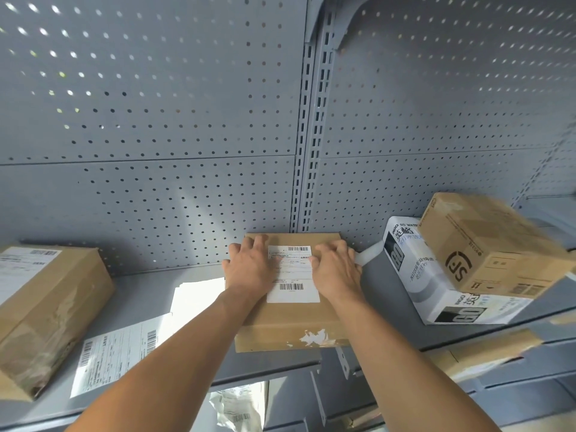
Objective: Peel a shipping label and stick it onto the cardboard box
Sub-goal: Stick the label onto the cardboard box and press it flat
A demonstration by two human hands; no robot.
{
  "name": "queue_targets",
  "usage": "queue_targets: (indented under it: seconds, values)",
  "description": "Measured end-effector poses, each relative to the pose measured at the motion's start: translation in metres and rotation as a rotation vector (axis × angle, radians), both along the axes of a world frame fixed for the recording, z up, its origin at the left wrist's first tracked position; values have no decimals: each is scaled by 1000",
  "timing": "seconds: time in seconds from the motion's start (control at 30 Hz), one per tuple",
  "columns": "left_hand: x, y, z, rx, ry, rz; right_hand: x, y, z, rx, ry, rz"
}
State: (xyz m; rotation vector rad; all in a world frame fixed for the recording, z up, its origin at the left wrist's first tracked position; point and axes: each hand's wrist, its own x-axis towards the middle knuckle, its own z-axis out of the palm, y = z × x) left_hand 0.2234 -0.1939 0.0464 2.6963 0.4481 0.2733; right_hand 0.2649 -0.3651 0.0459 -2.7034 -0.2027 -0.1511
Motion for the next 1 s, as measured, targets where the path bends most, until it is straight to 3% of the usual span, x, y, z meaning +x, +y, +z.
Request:
queue_targets:
  seconds: [0.17, 0.37, 0.53, 0.73, 1.0]
  values:
    - [1, 1, 4, 13, 5, -10, 1, -3, 0, -8, 16, 18]
    - [16, 3, 11, 75, 153, -6, 18, 5, 17, -106, 121, -13]
    - [36, -1, 11, -20, 186, 53, 33, 13, 12, -173, 121, -8]
    - [40, 2, -4, 13, 111, 112, 36, 15, 2, -136, 52, -55]
    - [46, 10, -9, -103, 41, 137, 42, 13, 0, -13, 25, -119]
